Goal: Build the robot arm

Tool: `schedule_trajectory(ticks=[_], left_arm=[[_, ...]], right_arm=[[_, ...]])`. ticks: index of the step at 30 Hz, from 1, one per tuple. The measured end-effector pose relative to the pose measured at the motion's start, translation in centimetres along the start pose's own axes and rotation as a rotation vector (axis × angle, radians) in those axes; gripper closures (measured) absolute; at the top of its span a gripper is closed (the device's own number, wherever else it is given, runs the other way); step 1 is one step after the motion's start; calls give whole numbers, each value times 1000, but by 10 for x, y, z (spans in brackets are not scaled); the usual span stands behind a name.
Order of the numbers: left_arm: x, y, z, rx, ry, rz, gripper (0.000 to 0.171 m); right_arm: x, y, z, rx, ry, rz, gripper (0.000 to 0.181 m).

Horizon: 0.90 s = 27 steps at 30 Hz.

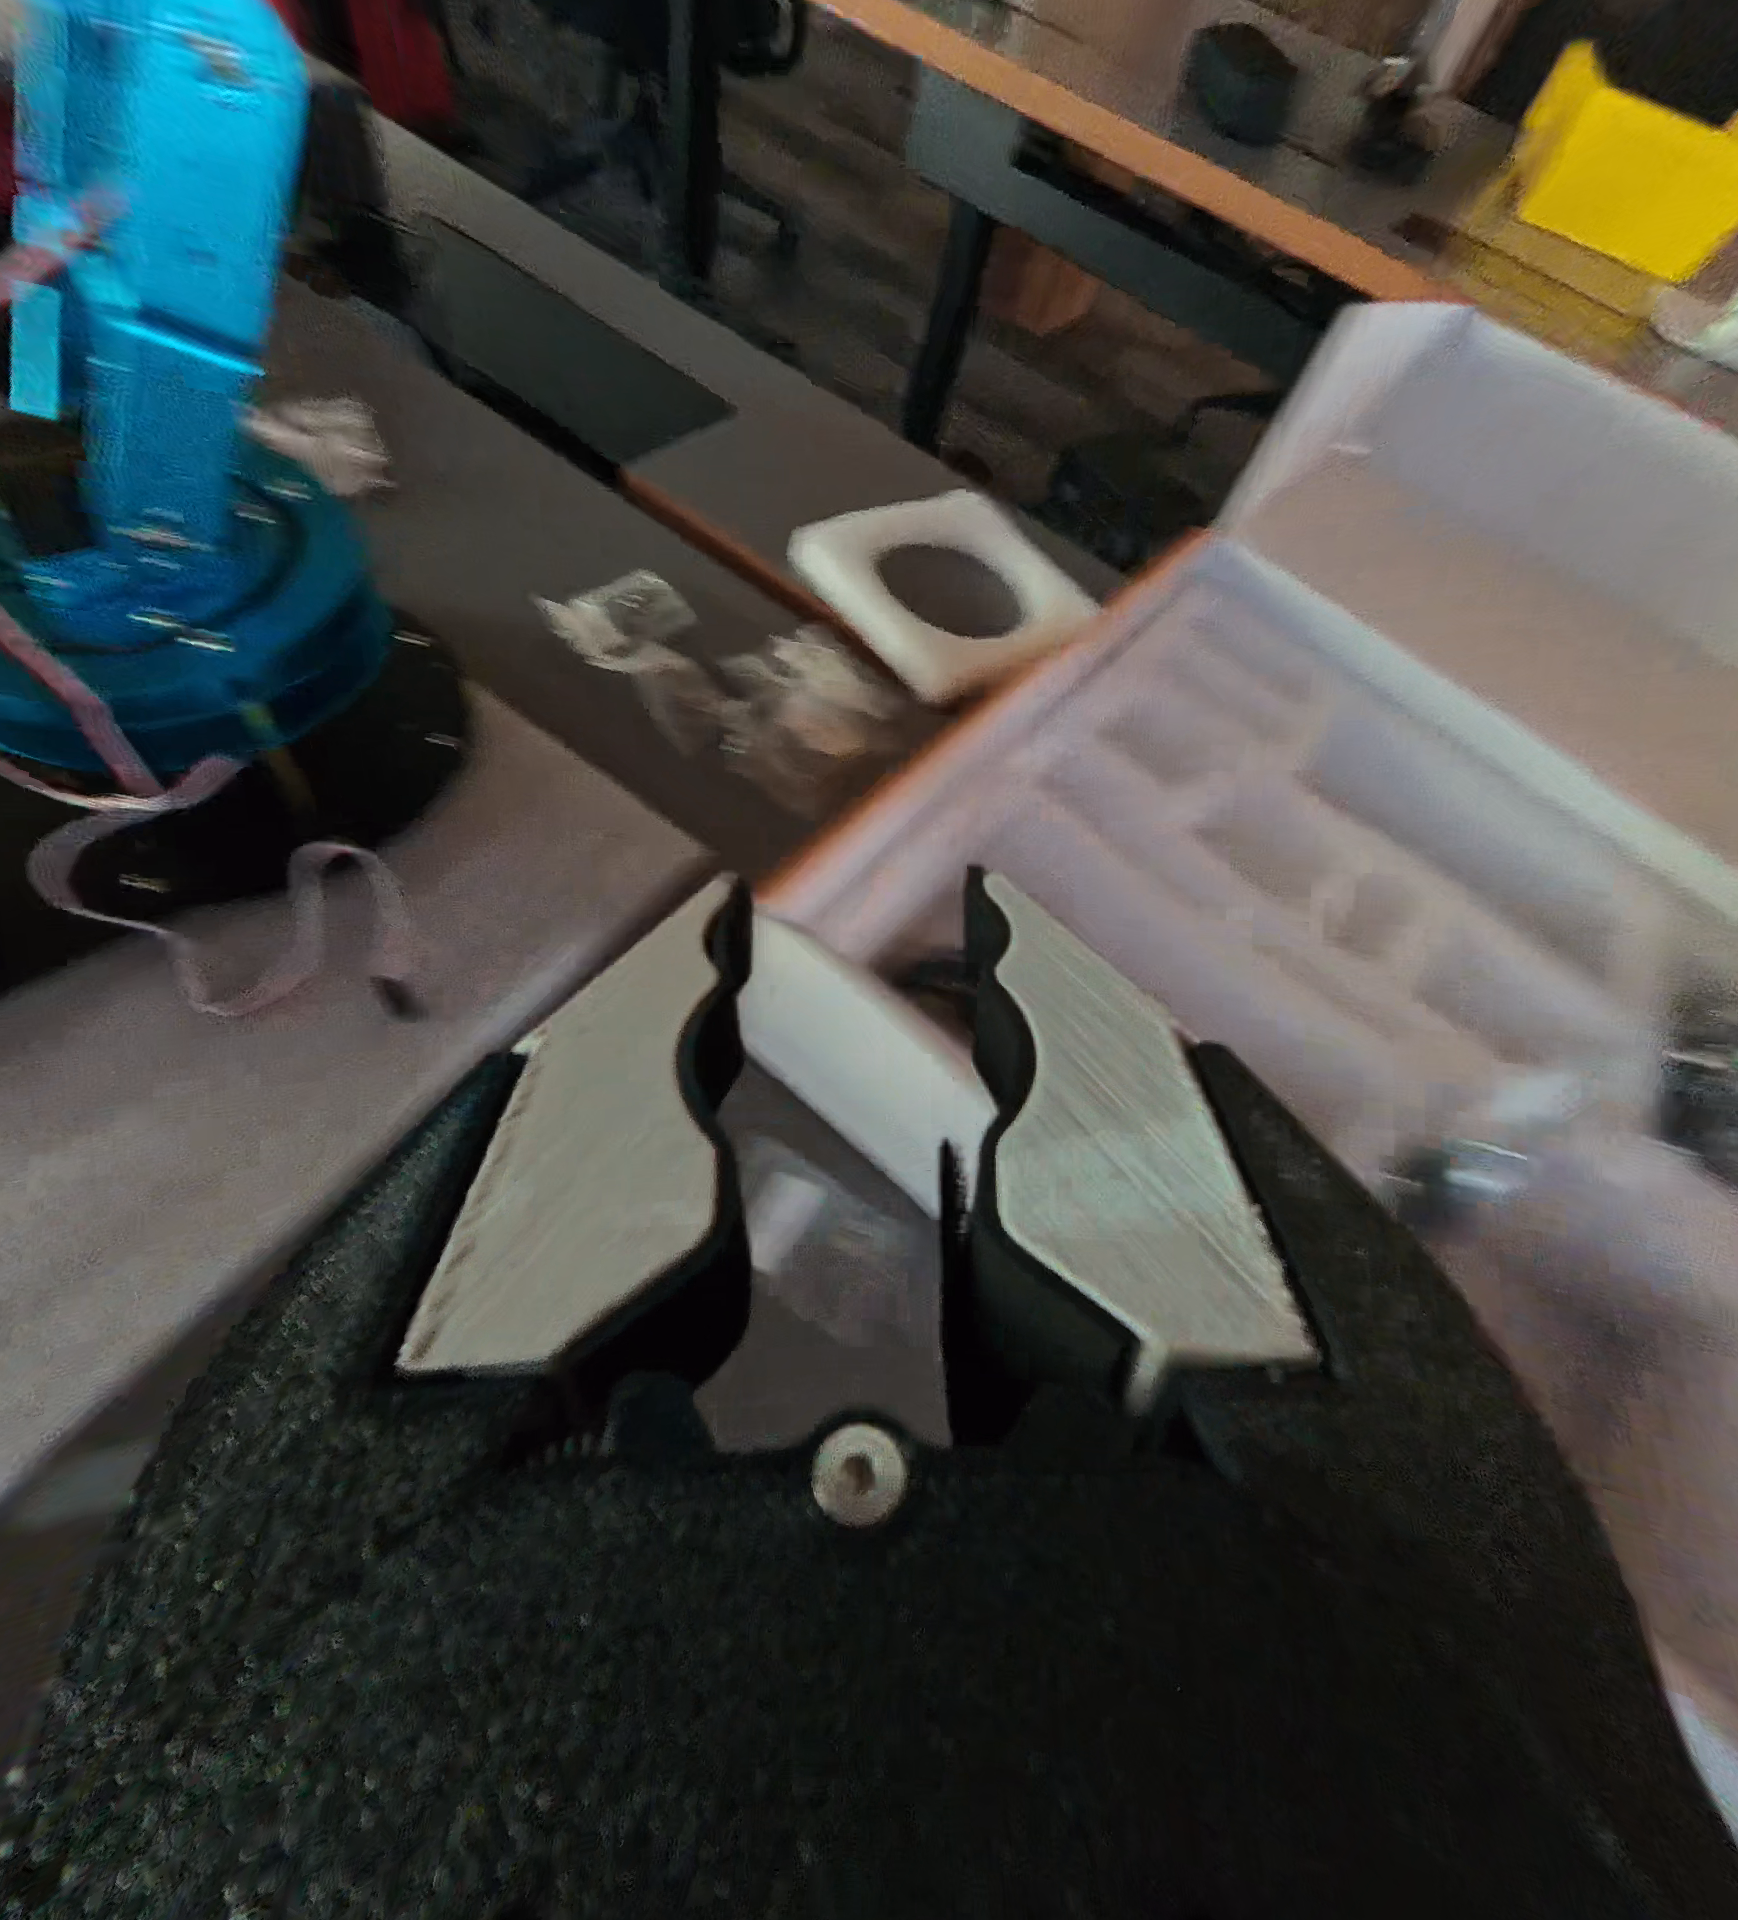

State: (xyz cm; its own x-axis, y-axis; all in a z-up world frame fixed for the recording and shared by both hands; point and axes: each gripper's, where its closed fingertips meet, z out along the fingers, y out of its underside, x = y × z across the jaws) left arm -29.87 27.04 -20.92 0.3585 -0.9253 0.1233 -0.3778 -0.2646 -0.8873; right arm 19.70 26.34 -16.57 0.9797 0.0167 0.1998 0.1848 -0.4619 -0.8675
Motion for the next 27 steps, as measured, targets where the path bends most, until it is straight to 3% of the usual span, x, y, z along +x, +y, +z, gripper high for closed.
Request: schedule_trajectory(ticks=[3,5,8,12,16,19,22,27], left_arm=[[33,-40,49,39,167,25,138],[54,-57,80,48,238,77,139],[79,-74,117,54,275,197,138],[102,-99,154,30,303,252,138],[117,-114,180,-14,367,239,138],[113,-112,196,-41,302,273,138],[112,-117,208,-35,237,232,138],[138,-126,209,10,325,63,138]], right_arm=[[104,23,-26,-110,89,5,148],[141,55,-26,-221,-4,78,143],[121,78,-22,-246,-334,123,149],[79,101,-14,-314,-508,-86,145],[61,127,4,-474,-546,-285,143],[57,131,6,-505,-552,-406,147],[37,130,0,-512,-662,-355,134],[18,125,-14,-547,-832,-264,132]])
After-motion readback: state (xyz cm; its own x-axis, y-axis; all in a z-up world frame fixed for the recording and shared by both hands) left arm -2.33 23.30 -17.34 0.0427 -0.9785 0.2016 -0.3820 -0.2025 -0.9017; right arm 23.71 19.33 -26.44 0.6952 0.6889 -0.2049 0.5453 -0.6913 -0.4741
